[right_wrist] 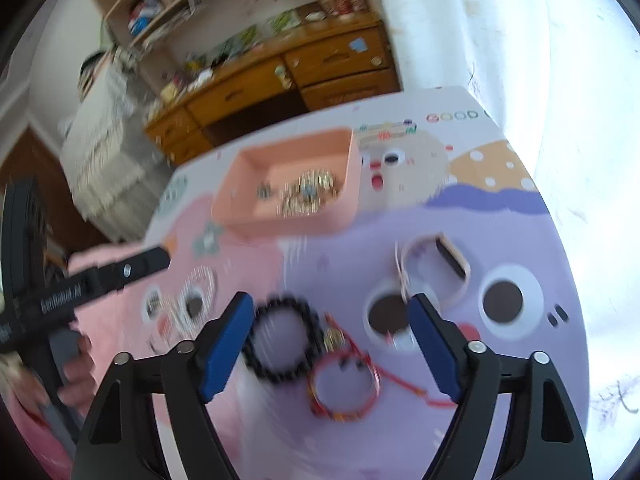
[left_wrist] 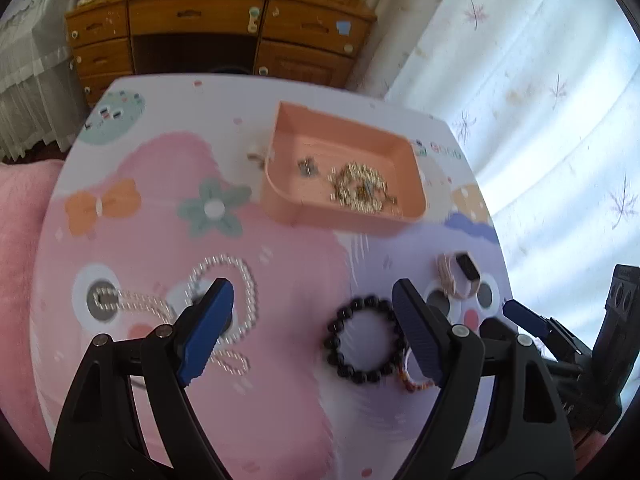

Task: Organize jewelry
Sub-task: 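Grasp the black bead bracelet with the left gripper while the right grasps the red bracelet, then lift both bracelets and lower them into the pink tray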

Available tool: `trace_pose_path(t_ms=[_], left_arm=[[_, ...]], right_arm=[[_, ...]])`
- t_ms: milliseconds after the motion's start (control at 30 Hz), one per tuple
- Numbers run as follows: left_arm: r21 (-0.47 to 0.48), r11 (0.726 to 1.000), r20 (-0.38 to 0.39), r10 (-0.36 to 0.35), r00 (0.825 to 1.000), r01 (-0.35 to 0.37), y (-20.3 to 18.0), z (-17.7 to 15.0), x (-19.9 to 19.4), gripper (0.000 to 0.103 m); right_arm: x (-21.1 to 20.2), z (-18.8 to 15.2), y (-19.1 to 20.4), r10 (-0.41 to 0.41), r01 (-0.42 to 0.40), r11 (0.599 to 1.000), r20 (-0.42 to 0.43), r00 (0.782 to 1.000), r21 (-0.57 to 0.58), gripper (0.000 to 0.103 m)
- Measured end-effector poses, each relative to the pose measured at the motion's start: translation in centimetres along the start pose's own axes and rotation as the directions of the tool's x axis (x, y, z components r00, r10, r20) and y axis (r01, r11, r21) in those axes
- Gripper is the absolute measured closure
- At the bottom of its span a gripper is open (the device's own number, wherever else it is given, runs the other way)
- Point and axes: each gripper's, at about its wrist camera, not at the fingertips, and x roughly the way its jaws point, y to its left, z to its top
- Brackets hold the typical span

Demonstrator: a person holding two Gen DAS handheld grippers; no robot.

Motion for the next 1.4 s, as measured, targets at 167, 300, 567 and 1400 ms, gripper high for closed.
trace_pose_path(t_ms=[167,300,567,1400], left_arm=[[0.002,0.999,-0.103,0.049,0.993,-0.049,-1.2,-2.9,2.1,0.023],[0.001,0.997,-0.152,0.08,0.985,-0.081,-1.7,-4.3,4.1,0.023],[0.013,0.99,-0.217,0.139,0.966,-0.14,-2.9,-5.5,7.6,0.053],[-0.008,0.961,-0.215,0.268,0.939,-0.277,-4.6,-4.5,10.2,0.09]], right_arm=[[-0.2,-4.3,2.0,-0.062,0.058,0.98,-0.014,0.998,-0.189,0.016],[0.6,-8.0,3.8,-0.103,0.089,0.936,-0.025,0.994,-0.341,0.016],[3.3,-11.2,5.2,-0.192,0.163,0.861,-0.011,0.981,-0.481,0.016],[7.6,-6.9,2.6,-0.057,0.018,0.888,-0.07,0.996,-0.459,0.038]])
